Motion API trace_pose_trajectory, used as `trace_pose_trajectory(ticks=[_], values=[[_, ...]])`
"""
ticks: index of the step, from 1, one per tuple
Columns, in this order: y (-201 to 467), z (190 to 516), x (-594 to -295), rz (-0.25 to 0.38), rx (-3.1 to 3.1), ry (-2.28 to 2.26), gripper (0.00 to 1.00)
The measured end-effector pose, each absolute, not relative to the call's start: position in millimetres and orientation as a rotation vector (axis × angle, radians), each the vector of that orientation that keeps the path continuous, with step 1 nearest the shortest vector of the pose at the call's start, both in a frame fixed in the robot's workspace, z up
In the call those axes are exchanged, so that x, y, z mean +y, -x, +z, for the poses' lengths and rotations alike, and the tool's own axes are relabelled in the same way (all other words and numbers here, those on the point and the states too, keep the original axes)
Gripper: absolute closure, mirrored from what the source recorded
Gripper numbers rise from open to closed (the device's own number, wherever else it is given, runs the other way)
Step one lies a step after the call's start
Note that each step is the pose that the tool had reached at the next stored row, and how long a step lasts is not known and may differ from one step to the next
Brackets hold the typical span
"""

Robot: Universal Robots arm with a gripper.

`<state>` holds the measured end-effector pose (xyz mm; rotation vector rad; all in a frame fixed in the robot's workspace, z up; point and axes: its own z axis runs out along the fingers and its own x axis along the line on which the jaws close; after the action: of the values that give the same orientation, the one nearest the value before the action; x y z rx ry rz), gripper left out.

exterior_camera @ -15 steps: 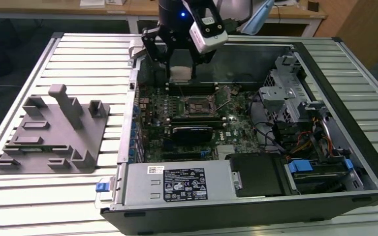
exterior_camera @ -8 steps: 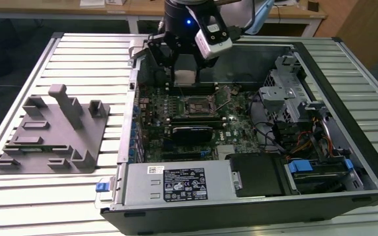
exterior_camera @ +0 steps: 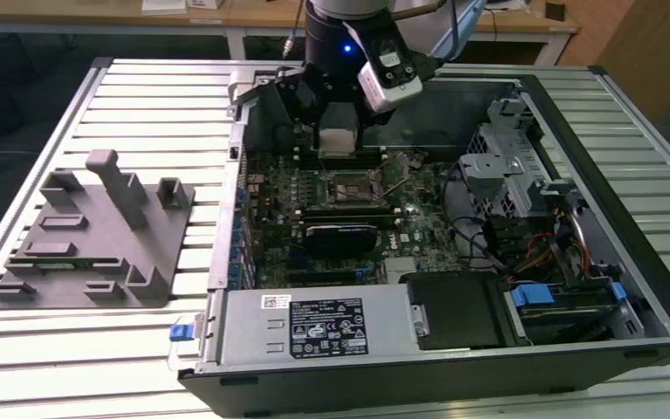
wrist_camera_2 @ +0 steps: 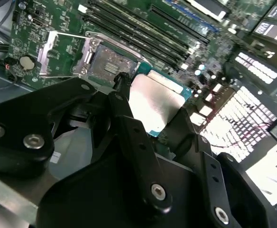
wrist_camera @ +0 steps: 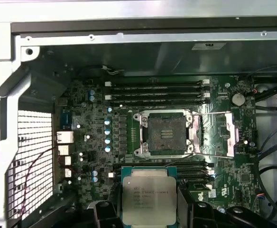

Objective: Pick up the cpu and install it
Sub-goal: 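Pick up the cpu and move it towards the insertion slot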

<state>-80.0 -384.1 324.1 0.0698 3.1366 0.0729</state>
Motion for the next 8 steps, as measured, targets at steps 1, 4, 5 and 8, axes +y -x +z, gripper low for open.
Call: trace_pose_trajectory(ticks=[1, 4, 5, 8], values=[[78.0, 322.7, -383.2, 0.073, 3.137, -0.070, 0.45], [72.8, 318.6, -380.7, 0.073, 3.137, -0.070, 0.45], [71.2, 317.3, -380.0, 0.073, 3.136, -0.070, 0.45], [65.6, 313.4, -377.9, 0.073, 3.137, -0.070, 0.45]])
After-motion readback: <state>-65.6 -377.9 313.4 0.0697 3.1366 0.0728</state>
